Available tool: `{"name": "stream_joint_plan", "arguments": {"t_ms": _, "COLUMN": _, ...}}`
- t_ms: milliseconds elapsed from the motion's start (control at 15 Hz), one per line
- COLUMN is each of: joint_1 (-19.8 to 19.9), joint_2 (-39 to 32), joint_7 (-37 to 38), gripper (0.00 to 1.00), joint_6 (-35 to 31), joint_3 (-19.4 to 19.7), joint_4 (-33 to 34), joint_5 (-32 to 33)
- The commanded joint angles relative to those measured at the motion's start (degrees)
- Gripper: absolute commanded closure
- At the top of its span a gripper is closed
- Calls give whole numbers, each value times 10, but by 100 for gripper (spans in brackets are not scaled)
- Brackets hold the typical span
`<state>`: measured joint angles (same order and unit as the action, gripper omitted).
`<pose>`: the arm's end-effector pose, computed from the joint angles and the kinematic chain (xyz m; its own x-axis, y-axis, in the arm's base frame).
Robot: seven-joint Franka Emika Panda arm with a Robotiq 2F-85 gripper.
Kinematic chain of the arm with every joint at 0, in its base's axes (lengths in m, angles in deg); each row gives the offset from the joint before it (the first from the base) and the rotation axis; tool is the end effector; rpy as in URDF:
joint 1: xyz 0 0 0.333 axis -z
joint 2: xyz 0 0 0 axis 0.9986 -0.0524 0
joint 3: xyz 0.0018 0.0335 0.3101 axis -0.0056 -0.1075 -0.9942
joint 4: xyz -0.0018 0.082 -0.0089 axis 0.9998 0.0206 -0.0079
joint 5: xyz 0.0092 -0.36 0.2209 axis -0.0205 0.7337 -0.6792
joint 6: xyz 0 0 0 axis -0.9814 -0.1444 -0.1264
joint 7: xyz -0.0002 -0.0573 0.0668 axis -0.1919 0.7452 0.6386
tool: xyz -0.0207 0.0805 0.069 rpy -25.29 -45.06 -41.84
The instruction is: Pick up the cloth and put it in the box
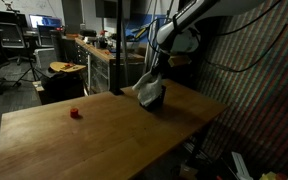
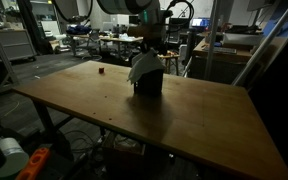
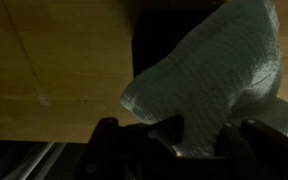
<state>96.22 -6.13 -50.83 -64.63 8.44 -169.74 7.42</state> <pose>0.6233 -0.1487 0.3530 0.9451 0.0580 0.3217 0.0345 -0.9963 0.0782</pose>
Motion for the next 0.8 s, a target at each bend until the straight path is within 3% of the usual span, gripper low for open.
{"name": "stream_joint_plan", "arguments": {"t_ms": 0, "joint_1": 3, "joint_2": -10, "joint_7": -7, "gripper": 100, "joint_6": -15, "joint_3": -2, "joint_4": -5, "joint_5": 4}}
{"name": "stream_joint_plan", "arguments": {"t_ms": 733, "joint_1": -19, "joint_2": -52, "joint_7": 12, "gripper": 100, "joint_6": -7, "joint_3": -12, "joint_4": -12, "joint_5": 43}}
